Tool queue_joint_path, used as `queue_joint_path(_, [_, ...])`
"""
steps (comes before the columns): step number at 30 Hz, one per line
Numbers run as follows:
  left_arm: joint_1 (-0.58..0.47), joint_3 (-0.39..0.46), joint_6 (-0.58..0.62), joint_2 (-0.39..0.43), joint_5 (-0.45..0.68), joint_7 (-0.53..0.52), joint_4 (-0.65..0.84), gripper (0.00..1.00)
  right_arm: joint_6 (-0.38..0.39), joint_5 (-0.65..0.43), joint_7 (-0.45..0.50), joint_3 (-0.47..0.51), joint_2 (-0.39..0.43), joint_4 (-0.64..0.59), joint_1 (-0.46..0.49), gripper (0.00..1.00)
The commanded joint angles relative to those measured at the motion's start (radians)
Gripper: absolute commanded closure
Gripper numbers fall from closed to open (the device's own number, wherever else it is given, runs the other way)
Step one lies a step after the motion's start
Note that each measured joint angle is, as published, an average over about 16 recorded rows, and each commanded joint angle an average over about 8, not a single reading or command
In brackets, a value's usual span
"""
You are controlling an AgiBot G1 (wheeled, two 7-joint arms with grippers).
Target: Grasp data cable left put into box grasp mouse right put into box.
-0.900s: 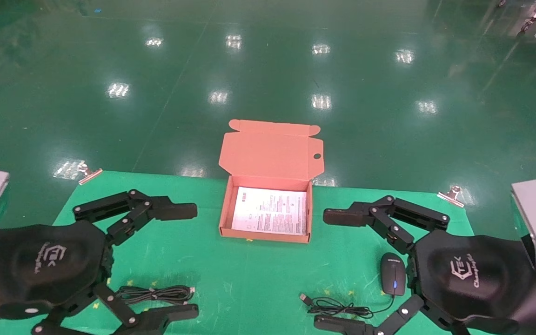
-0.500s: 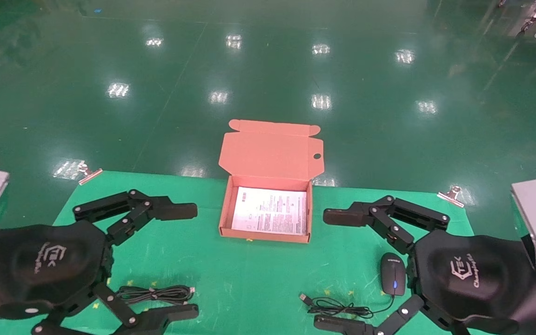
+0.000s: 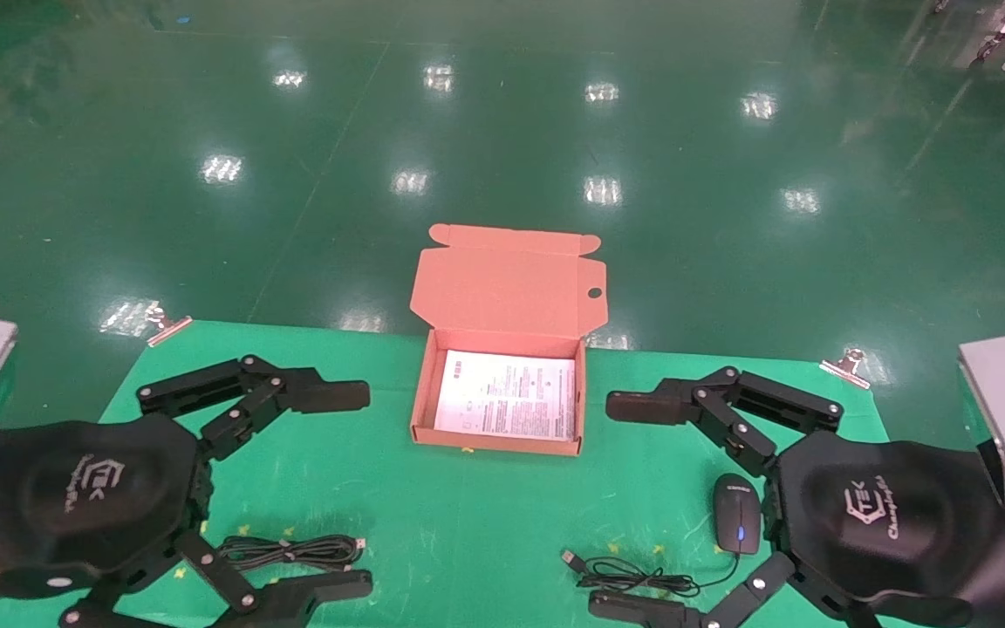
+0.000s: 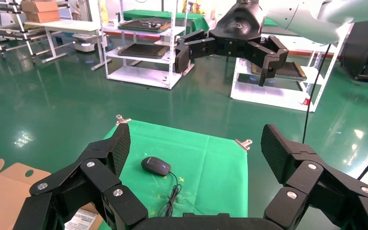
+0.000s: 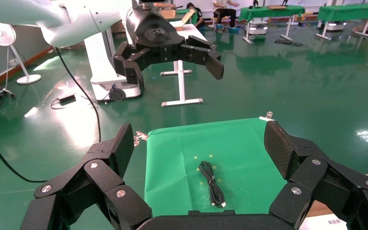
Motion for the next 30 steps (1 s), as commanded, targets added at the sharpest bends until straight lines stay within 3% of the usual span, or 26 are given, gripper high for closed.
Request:
queue_joint_path(1, [0.001,0.0,-0.001,0.0,0.0,0.0,0.0,0.0,-0.001,0.002,-0.002,0.002,0.0,0.0,-0.001,0.0])
queue_joint_path(7, [-0.059,0.05,0.035,0.001,0.088,-0.026,0.011,0.0,-0.025,-0.094,-0.036,-0.024,0.014,0.026,0.056,0.0])
queue_joint_path(15, [-0.198,0.193,0.078,0.03,0.281,-0.051,0.029,0.0,-0.057,-0.328,-0.134,-0.126,-0.01,0.051,0.205,0.0])
queue_joint_path(22, [-0.338,0.35,0.079,0.099,0.483,0.003,0.082,0.0,-0.063,-0.528,-0.275,-0.266,-0.049,0.052,0.314,0.0])
queue_joint_path(30, [-0.491,0.528,0.064,0.205,0.76,0.069,0.135,0.0,-0.043,-0.726,-0.388,-0.399,-0.095,0.053,0.376,0.0])
